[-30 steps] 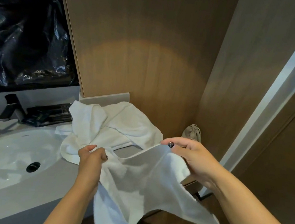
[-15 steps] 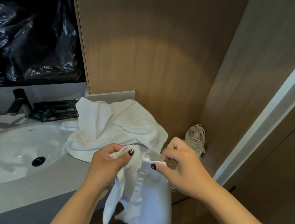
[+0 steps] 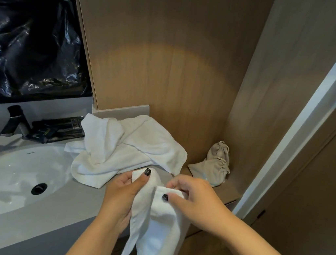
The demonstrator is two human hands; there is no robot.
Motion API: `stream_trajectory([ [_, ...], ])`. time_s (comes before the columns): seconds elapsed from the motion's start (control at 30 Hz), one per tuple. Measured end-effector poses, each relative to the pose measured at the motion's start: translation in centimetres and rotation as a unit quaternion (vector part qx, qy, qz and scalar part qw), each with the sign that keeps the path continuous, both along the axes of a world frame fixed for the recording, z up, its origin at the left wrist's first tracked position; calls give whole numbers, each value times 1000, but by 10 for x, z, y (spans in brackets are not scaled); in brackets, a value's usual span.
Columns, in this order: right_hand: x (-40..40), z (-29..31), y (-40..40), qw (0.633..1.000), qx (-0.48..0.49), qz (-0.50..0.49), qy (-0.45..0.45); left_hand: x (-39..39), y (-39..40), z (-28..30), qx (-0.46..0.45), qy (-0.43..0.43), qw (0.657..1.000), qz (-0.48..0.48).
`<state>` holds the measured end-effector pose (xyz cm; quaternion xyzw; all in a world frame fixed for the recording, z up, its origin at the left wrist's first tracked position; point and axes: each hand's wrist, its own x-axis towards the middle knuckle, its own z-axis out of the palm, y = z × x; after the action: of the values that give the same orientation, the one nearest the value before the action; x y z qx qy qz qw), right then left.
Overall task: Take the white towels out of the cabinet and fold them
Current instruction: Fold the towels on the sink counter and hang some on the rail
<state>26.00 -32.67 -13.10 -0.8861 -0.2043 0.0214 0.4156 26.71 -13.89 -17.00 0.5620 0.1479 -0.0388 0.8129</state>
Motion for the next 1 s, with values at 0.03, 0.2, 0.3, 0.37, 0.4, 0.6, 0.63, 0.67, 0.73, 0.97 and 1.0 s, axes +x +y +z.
stream_trajectory([
  [0.03, 0, 0, 0, 1000, 5, 1, -4, -1, 0, -1, -26, 6, 1000, -5],
  [0.2, -4, 4, 0, 999, 16, 33, -8, -5, 2, -1, -38, -17, 998, -56],
  [0.3, -6, 8, 2, 998, 15, 60, -24, -10, -1, 6, 6, -61, 992, -108],
  [0.37, -7, 10, 5, 997, 32, 47, -47, -13, -5, 10, 36, -76, 988, -128],
  [0.4, -7, 10, 6, 997, 47, 34, -55, -15, -6, 11, 50, -86, 985, -138],
  [0.6, -6, 14, 4, 992, 86, -45, -78, -25, -10, 23, 148, -179, 958, -166],
  [0.63, -6, 15, 4, 991, 90, -53, -81, -26, -11, 24, 172, -194, 952, -164],
  [0.67, -6, 16, 4, 990, 95, -58, -82, -27, -12, 26, 192, -205, 946, -161],
  [0.73, -6, 17, 3, 989, 107, -67, -77, -30, -14, 28, 220, -216, 939, -155],
  [0.97, -5, 20, 2, 992, 52, -46, -109, -38, -19, 41, 278, -235, 918, -156],
  [1.0, -5, 22, 3, 992, 43, -39, -116, -38, -19, 42, 282, -237, 918, -148],
])
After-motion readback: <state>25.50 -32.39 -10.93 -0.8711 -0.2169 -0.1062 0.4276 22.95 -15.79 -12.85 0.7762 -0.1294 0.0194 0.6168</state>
